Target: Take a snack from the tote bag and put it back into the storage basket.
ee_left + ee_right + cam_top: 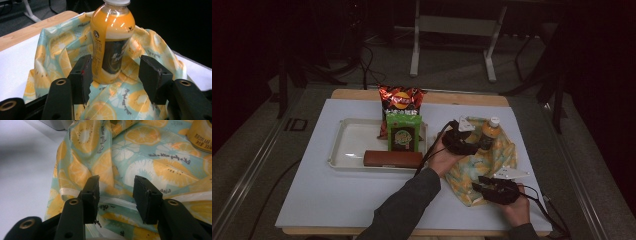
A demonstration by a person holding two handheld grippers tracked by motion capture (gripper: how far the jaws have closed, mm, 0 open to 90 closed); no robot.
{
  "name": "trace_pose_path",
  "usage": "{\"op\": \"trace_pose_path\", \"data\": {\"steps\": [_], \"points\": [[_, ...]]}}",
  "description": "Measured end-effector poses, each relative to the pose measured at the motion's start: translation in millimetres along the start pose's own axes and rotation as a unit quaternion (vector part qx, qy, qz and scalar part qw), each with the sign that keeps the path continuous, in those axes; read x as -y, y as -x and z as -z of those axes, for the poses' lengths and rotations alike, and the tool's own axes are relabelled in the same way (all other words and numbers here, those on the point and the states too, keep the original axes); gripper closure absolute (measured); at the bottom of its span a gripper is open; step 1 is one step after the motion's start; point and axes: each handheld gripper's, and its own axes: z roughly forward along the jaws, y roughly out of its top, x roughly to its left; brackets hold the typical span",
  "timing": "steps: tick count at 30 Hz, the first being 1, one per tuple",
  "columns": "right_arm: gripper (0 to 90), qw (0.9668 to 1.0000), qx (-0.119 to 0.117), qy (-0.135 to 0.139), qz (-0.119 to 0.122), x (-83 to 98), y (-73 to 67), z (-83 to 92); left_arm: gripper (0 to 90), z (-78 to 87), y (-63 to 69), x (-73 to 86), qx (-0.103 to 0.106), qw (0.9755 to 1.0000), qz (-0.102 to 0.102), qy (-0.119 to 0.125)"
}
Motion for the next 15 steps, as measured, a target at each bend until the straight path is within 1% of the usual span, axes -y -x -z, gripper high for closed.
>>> {"op": "trace_pose_path", "data": {"steps": [9,11,12,14,15], "points": [[55.9,1.0000,-0.001,-0.003,-0.001,0.6,0.5,-2.4,41.6,-16.4,3.0,-6.1,-0.005,1.0000,0.007,-0.001],[55.9,1.0000,-0.001,-0.004,-0.002,0.8,0.5,-2.7,40.7,-19.8,4.4,-7.3,-0.009,0.9999,0.006,-0.001],[55.8,1.0000,-0.001,-0.005,-0.002,0.9,0.5,-2.8,40.2,-21.6,4.7,-7.8,-0.009,0.9999,0.009,-0.001],[55.8,1.0000,-0.001,-0.006,-0.002,1.0,0.6,-3.2,38.5,-25.5,5.0,-8.5,-0.015,0.9998,0.012,-0.002],[55.7,1.0000,-0.002,-0.005,-0.002,1.0,0.6,-3.4,37.5,-27.5,4.9,-8.6,-0.014,0.9998,0.017,-0.001]]}}
